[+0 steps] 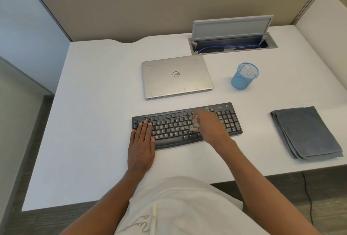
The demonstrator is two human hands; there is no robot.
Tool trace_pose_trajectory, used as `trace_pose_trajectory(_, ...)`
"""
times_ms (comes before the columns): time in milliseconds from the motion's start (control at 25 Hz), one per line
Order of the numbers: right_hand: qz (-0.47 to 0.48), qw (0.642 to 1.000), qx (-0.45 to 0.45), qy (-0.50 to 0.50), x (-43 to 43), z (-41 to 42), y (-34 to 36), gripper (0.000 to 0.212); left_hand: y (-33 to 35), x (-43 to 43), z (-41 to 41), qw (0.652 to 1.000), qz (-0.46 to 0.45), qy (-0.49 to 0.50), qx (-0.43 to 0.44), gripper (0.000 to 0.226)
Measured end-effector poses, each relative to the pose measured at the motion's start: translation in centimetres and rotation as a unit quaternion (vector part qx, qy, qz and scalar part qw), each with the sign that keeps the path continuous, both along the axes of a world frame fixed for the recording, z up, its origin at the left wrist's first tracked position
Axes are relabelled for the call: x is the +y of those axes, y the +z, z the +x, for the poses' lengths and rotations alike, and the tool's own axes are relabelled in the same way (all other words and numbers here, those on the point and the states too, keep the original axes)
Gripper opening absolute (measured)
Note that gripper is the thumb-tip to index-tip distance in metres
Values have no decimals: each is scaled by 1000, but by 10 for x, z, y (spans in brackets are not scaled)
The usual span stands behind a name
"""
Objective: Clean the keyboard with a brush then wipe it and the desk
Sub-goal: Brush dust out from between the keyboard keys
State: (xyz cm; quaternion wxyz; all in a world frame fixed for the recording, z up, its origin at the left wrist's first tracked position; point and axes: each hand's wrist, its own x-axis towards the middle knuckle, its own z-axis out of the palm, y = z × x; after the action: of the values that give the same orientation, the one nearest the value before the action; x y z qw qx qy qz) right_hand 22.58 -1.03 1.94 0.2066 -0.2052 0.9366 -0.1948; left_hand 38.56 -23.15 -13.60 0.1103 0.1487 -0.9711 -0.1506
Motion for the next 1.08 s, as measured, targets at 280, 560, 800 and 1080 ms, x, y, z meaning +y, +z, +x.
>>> trace_pose_trajectory(280,-16,999,22,22,-1,-12,5,24,3,1,-1,1000,-4,1,-13,58)
trace_pose_trajectory(560,-37,998,-46,-5,-7,-1,-4,35,3,0,-2,1000,8,1,-24,59)
trace_pose_trajectory(800,-35,998,-6,-58,0,-3,-1,25,8,-1,-1,999,20,-3,-50,58)
trace_pose_trajectory(1080,-69,994,-32,-76,-7,9,-4,24,10,-1,0,998,25,-12,-51,59)
